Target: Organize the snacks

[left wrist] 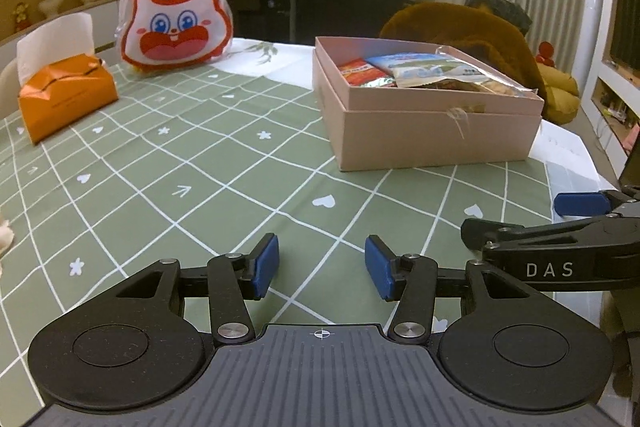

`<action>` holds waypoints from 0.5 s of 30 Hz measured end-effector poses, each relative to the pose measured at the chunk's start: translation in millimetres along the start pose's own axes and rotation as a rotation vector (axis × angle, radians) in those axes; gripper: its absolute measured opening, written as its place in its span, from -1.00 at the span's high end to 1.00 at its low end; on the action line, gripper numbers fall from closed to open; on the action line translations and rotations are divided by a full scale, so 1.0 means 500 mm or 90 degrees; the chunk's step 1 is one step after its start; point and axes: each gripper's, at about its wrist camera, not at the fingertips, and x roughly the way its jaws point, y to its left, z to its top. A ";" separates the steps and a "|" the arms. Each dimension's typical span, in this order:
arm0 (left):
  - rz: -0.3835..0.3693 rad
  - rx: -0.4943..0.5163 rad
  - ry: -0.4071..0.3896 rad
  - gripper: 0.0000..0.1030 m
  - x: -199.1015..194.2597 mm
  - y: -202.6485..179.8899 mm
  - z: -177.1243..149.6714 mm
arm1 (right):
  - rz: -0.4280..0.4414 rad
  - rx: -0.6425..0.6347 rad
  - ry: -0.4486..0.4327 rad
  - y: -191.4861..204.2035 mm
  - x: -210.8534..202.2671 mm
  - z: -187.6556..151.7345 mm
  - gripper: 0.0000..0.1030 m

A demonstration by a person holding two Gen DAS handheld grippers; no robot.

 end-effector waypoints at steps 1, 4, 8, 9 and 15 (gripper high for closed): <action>0.002 0.004 0.000 -0.05 0.000 -0.004 0.000 | 0.000 0.001 -0.001 -0.001 0.000 0.000 -1.00; 0.006 0.002 0.002 -0.05 0.002 -0.004 0.002 | 0.000 0.001 -0.001 -0.001 0.000 0.000 -1.00; 0.009 0.001 0.003 -0.06 0.005 -0.001 0.005 | 0.000 0.001 -0.002 -0.001 -0.001 0.000 -1.00; 0.008 0.001 0.003 -0.06 0.005 -0.001 0.005 | 0.000 0.001 -0.002 -0.001 0.000 0.000 -1.00; 0.005 -0.002 0.003 -0.06 0.006 0.000 0.006 | 0.000 0.001 -0.002 -0.001 -0.001 0.000 -1.00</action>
